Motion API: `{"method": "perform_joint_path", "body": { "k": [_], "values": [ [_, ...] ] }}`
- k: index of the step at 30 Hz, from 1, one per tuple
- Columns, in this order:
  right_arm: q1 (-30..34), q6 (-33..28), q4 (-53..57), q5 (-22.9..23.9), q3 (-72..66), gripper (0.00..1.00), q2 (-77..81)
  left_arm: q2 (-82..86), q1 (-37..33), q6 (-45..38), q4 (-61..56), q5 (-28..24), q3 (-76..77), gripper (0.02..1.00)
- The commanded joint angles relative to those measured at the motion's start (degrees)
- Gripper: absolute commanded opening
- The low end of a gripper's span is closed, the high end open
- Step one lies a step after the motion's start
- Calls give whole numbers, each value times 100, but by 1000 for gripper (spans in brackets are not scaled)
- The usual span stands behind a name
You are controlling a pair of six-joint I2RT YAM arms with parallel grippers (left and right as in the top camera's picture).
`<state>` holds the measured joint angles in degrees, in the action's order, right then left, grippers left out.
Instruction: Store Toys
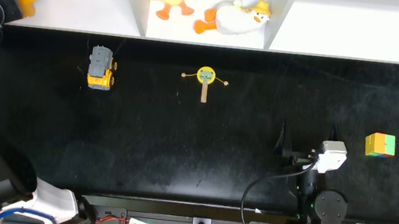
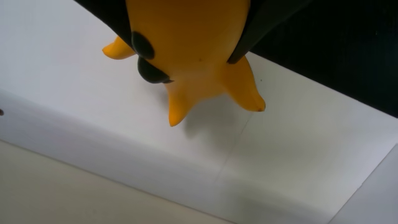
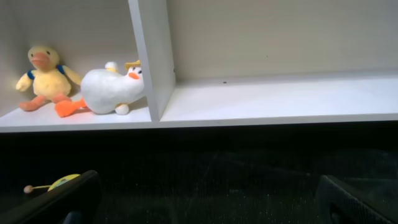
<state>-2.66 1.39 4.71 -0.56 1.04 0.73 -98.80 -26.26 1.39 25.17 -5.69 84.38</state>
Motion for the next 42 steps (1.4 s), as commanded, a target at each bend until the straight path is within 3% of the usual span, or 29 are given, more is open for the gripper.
{"method": "perform_joint_path", "body": {
  "k": [1,5,13,16,20,35,42],
  "values": [
    [7,-28,-22,57,-76,996,-48,-188,-4,219,-96,-7,157,373],
    [7,-28,-22,57,-76,993,-48,-422,-2,219,-334,-247,157,373],
    [7,-28,-22,57,-76,996,-48,-529,-37,214,-422,-238,157,386],
    [7,-28,-22,57,-76,996,-48,-533,-35,210,-457,-238,157,474],
    [7,-28,-22,59,-76,993,-48,-551,-35,168,-535,-238,157,487],
    [7,-28,-22,57,-76,996,-48,-603,-33,170,-905,-245,153,895],
    [7,-28,-22,57,-76,1000,-48,-603,-28,170,-1117,-372,153,1000]
  ]
}}
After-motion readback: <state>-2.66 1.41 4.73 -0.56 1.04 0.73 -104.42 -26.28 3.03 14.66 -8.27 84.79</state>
